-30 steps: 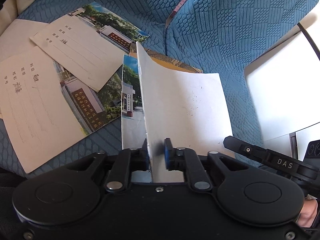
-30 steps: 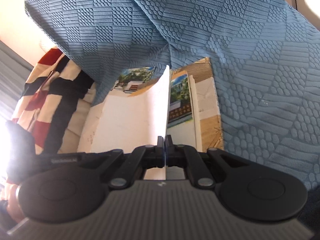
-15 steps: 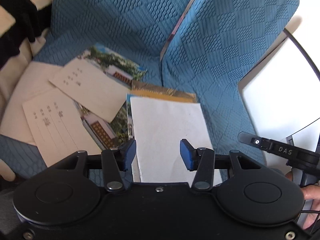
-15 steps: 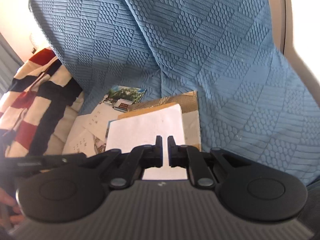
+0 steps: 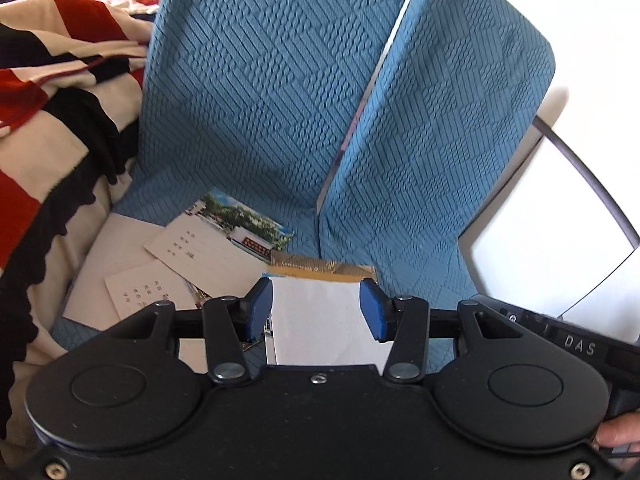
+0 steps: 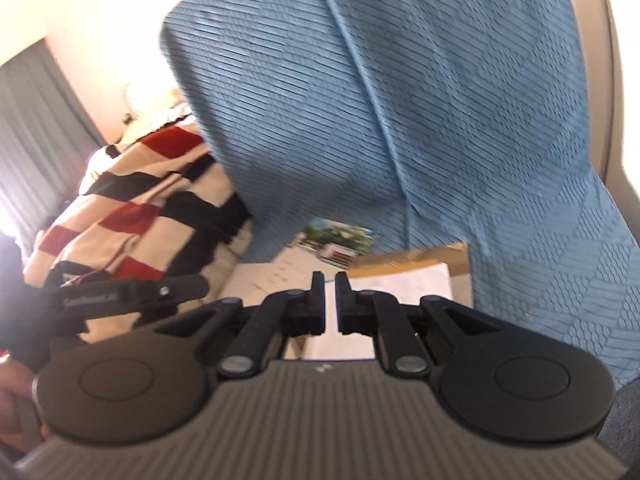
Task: Organize objects
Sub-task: 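Lower the beige card onto the stack and open the left gripper while the right gripper opens, then hover both open tools over the scattered photo cards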
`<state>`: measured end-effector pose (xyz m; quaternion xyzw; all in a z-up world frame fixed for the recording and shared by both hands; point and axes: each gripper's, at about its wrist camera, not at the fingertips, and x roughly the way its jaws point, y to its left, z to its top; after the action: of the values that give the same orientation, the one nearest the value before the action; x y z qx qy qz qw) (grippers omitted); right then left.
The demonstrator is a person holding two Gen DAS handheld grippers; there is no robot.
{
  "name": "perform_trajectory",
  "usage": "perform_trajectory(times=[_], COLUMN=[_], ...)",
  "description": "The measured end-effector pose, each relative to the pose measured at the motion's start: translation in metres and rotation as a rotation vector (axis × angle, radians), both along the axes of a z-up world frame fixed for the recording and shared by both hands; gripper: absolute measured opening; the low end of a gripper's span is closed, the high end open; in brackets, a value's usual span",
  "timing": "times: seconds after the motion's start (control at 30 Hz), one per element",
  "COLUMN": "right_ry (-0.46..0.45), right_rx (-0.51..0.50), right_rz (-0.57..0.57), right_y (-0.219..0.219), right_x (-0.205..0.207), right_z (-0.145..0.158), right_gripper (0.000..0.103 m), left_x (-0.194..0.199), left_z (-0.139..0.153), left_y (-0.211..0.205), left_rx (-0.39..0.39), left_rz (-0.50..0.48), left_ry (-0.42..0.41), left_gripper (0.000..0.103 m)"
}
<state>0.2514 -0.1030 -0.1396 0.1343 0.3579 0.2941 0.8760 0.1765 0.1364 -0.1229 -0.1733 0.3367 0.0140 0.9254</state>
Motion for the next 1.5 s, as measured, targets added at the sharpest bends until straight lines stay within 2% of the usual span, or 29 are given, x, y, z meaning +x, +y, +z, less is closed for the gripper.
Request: perform_trajectory(times=[0.13, 0.3, 0.53, 0.6, 0.67, 0.7, 0.73, 0.97, 1.5], right_ry=[-0.037, -0.043, -0.04, -0.045, -0.046, -0.049, -0.053, -0.045, 0.068], right_rx=[0.003, -0.001, -0.034, -0.045, -0.046, -0.041, -0.035, -0.054, -0.117], right_rz=[0.018, 0.055, 0.081, 0.085, 0.086, 0.087, 0.089, 0.099, 0.058], right_y=[0.009, 0.018, 0.03, 0.033, 0.036, 0.037, 0.038, 0.056, 0.094], right_x=[-0.023, -0.047, -0.044, -0.039, -0.032, -0.029, -0.026, 0.008, 0.11], right_z=[0.01, 0.007, 0.002, 0.003, 0.003, 0.003, 0.003, -0.003, -0.058], right_gripper=[0.009, 0.009, 0.009, 0.012, 0.029, 0.042, 0.047, 0.047, 0.047], left_x=[-0.021, -0.04, -0.046, -0.044, -0.04, -0.038, -0.036, -0.006, 0.075], left_z=[0.006, 0.002, -0.007, -0.009, -0.011, -0.013, -0.014, -0.023, -0.065], left_y=[-0.006, -0.007, 0.008, 0.015, 0.022, 0.025, 0.027, 0.051, 0.101], left_rx=[0.02, 0.016, -0.003, -0.012, -0.017, -0.019, -0.017, -0.004, 0.002], left_rz=[0.032, 0.068, 0.113, 0.125, 0.133, 0.133, 0.135, 0.136, 0.144], left_ry=[-0.027, -0.026, -0.021, -0.018, -0.014, -0.014, -0.014, -0.003, 0.06], left_gripper=[0.045, 0.045, 0.045, 0.045, 0.045, 0.045, 0.045, 0.047, 0.047])
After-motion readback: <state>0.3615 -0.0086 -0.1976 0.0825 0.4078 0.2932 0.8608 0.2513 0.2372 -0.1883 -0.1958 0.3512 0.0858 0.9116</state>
